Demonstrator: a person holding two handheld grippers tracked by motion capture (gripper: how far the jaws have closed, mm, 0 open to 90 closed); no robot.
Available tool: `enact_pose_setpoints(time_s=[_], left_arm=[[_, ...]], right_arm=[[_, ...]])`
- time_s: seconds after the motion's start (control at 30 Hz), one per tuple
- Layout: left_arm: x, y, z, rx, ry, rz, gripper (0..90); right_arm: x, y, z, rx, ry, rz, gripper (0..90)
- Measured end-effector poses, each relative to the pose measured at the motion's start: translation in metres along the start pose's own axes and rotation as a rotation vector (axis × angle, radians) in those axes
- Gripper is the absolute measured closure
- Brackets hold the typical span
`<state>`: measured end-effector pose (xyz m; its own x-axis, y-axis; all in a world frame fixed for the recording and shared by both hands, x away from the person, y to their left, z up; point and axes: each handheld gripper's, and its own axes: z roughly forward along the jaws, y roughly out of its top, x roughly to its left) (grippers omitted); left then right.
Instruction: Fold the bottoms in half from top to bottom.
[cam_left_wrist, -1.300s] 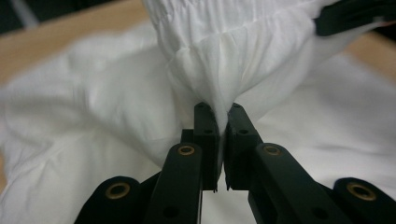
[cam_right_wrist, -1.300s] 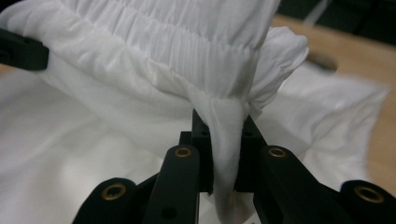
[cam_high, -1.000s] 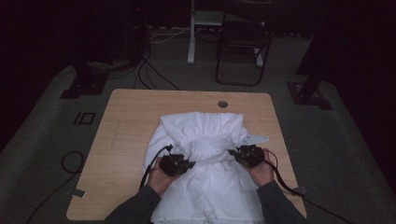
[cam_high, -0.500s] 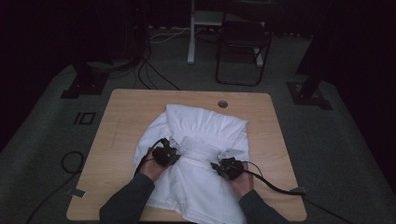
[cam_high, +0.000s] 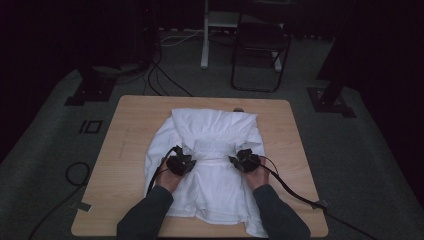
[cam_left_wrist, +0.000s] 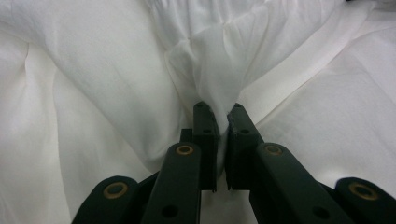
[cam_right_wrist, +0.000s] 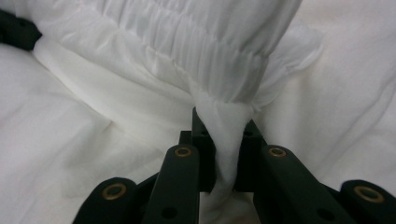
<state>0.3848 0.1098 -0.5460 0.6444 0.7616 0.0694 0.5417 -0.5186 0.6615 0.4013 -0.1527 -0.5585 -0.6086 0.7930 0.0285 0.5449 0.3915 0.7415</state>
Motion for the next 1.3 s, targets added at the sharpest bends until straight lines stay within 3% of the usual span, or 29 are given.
enact_pose_setpoints(time_s=[0.1,0.2,0.3,0.33,0.4,0.5,0.57,0.63,0.77,0.8,0.87,0.93,0.97,1.07,1.1,1.17,1.23,1.3], left_arm=[[0.001,0.002,0.001,-0.001,0.002,-0.009,84.9],[0.003,0.005,-0.007,-0.031,-0.016,-0.039,86.0],[0.002,0.014,-0.03,-0.119,-0.022,-0.048,86.2],[0.002,0.014,-0.03,-0.119,-0.022,-0.048,86.2],[-0.001,0.023,-0.061,-0.221,-0.038,-0.055,86.3],[-0.008,0.024,-0.085,-0.282,-0.052,-0.044,86.2],[-0.01,0.02,-0.088,-0.274,-0.063,-0.039,86.1],[-0.01,0.007,-0.077,-0.209,-0.084,-0.052,84.4],[-0.004,-0.015,-0.047,-0.094,-0.15,-0.134,77.3],[-0.003,-0.02,-0.041,-0.077,-0.166,-0.169,73.6],[0.001,-0.023,-0.039,-0.081,-0.184,-0.199,67.3],[0.003,-0.019,-0.049,-0.12,-0.18,-0.19,61.8],[0.004,-0.016,-0.054,-0.135,-0.173,-0.183,60.7],[0.012,-0.006,-0.066,-0.174,-0.144,-0.178,64.5],[0.015,-0.001,-0.067,-0.183,-0.126,-0.177,72.1],[0.018,0.008,-0.064,-0.168,-0.069,-0.177,89.2],[0.02,0.015,-0.052,-0.132,-0.043,-0.163,90.0],[0.021,0.018,-0.038,-0.085,-0.037,-0.156,90.0]], right_arm=[[-0.004,0.003,0.002,0.004,0.011,0.017,82.5],[-0.004,0.004,-0.002,-0.001,0.015,0.012,83.4],[-0.005,0.009,-0.016,-0.061,0.015,0.018,83.7],[-0.005,0.012,-0.024,-0.085,0.019,0.022,83.7],[-0.004,0.018,-0.041,-0.139,0.024,0.019,83.7],[0.0,0.025,-0.069,-0.214,0.045,0.003,83.7],[0.003,0.025,-0.076,-0.226,0.053,-0.002,83.7],[0.011,0.016,-0.083,-0.198,0.068,-0.03,83.3],[0.017,-0.011,-0.06,-0.082,0.084,-0.035,82.8],[0.016,-0.015,-0.054,-0.06,0.083,-0.032,82.0],[0.013,-0.023,-0.042,-0.002,0.095,-0.012,75.0],[0.011,-0.024,-0.043,-0.011,0.113,0.01,61.5],[0.009,-0.022,-0.05,-0.043,0.115,0.01,56.4],[0.003,-0.016,-0.072,-0.147,0.134,0.017,51.1],[0.0,-0.013,-0.08,-0.188,0.132,0.029,53.7],[-0.01,-0.008,-0.088,-0.221,0.096,0.079,75.9],[-0.016,-0.006,-0.083,-0.182,0.055,0.111,85.8],[-0.02,-0.005,-0.066,-0.108,0.033,0.129,88.4]])
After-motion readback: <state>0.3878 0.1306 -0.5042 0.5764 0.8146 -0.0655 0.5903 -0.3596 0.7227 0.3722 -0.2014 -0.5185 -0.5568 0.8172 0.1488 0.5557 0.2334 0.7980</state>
